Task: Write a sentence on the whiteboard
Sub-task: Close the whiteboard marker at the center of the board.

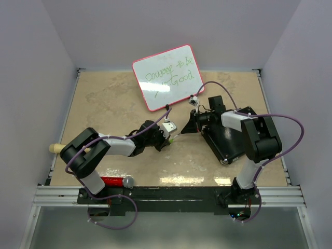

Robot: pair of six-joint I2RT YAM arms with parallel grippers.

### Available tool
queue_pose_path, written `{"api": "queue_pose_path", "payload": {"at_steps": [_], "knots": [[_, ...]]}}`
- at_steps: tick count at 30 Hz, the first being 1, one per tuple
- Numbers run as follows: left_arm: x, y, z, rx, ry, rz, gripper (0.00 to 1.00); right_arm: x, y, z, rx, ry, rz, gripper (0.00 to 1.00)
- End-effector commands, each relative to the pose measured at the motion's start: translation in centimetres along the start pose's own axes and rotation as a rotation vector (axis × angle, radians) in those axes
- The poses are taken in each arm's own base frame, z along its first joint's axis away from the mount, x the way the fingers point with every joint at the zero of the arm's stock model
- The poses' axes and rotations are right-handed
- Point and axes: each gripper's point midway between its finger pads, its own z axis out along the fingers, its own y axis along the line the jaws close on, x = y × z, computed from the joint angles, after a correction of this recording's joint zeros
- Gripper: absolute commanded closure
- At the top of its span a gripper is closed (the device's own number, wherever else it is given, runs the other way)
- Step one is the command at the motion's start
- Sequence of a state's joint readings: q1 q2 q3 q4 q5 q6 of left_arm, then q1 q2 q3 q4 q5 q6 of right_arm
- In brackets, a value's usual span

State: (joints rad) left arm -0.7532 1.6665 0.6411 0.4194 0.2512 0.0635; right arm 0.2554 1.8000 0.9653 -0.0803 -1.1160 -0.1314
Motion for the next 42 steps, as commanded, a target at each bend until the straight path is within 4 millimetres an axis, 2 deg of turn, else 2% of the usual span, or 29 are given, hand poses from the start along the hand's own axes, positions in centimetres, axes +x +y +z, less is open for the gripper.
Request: {"api": "queue_pose_path", "payload": {"at_steps": [1,26,31,42], "knots": [[1.1,-0.4,-0.1,0.015,0.022,-0.006,1.0,-0.5,-0.3,0.5,0.002,-0.005,-0.025,1.0],[1.6,-0.4,-0.1,0.012,0.026,-0.016,1.0,-1.2,-0.4,-0.6,0.021,-0.022,-0.037,1.0],[1.7,-0.5,-0.2,0.012,0.029,-0.017,1.0,-0.9,-1.0,-0.5,0.047,-0.017,-0.03,1.0],[1.7,-0.4,-0.1,0.012,0.027,-0.015,1.0,-0.4,-0.8,0.1,0.025,-0.003,-0.021,1.0]]}}
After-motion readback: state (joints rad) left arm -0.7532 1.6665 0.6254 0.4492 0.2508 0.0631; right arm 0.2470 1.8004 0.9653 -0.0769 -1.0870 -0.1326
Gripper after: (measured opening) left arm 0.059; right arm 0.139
